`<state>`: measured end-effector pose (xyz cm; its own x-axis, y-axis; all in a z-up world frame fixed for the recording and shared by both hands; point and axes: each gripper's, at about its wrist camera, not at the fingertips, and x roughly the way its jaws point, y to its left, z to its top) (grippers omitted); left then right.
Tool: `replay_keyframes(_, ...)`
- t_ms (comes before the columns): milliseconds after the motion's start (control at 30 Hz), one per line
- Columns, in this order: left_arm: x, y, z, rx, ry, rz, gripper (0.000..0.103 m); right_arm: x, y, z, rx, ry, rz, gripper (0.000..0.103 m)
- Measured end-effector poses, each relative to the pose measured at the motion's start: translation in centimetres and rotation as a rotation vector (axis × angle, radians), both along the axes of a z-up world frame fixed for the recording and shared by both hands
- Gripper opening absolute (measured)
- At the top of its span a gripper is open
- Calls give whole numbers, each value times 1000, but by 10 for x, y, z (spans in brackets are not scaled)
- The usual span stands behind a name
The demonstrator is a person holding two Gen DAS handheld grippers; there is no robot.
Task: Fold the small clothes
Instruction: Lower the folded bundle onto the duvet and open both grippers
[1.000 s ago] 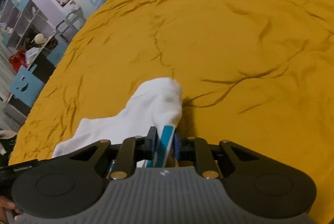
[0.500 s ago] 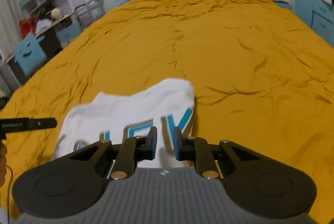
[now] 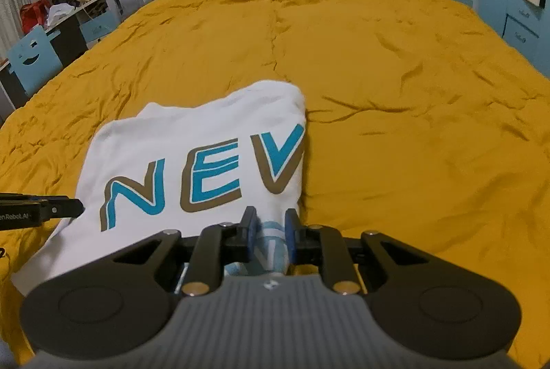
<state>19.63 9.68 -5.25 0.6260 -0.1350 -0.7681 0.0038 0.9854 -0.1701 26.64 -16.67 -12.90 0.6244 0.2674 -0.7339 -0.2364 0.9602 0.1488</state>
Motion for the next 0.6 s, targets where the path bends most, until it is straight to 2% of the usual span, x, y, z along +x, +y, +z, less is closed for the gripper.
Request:
replay_keyframes(267,-34,-13,31,-6,-92,-71,37,-39,-5,26,10,-58,32,15)
replay_keyframes(433,-57,-18,34,-7,-89,-114,37,-72,2,31,8,-71,75,15)
replay_keyframes(600,-75,-23,24,5,-62,-141,37,-99,11,25,-13,-66,113,16)
